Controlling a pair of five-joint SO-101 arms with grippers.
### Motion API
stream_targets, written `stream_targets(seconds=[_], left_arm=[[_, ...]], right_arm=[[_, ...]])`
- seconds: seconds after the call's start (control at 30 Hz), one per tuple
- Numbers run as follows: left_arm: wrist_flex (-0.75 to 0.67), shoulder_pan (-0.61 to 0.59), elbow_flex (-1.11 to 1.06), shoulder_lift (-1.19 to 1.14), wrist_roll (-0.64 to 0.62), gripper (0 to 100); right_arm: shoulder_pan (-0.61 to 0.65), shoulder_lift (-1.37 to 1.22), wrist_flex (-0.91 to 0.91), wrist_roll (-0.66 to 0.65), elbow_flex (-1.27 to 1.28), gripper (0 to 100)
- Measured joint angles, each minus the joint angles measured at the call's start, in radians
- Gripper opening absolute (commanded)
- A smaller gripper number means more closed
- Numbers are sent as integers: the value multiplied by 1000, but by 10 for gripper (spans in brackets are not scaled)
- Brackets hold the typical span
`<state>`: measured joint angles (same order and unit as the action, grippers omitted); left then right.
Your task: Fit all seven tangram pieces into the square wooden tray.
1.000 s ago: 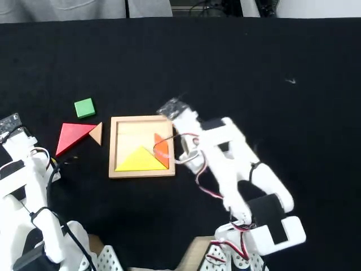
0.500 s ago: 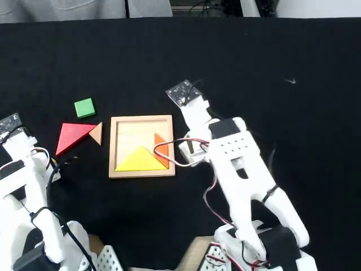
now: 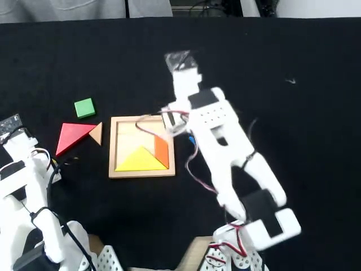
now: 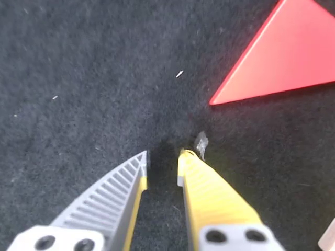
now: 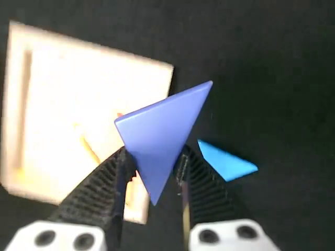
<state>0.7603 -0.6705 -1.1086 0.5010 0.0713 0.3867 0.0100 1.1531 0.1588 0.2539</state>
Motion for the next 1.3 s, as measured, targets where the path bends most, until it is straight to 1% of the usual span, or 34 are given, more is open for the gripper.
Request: stream_targets(seconds=[0.07, 0.17, 0.23, 0.33, 0.53, 0.63, 0.77, 0.97, 1.03, 1.3], left_arm=[[0, 0, 0, 0, 0, 105], [0, 0, 0, 0, 0, 105], [0, 0, 0, 0, 0, 105], [0, 0, 0, 0, 0, 105], [0, 0, 0, 0, 0, 105], [0, 0, 0, 0, 0, 105], [0, 0, 0, 0, 0, 105], [0, 0, 0, 0, 0, 105], [0, 0, 0, 0, 0, 105], [0, 0, 0, 0, 0, 105]], right_arm=[[17, -38, 2, 164, -61, 32], [69, -94, -3, 450, -117, 32], [110, -137, -44, 594, -132, 32], [158, -207, -112, 726, -133, 32], [160, -331, -161, 1046, -135, 36], [166, -345, -172, 1089, -141, 36], [167, -345, -187, 1097, -141, 53], [184, -353, -249, 1073, -141, 241], [198, -353, -250, 1068, -141, 279], [241, -353, -238, 1062, -161, 286]])
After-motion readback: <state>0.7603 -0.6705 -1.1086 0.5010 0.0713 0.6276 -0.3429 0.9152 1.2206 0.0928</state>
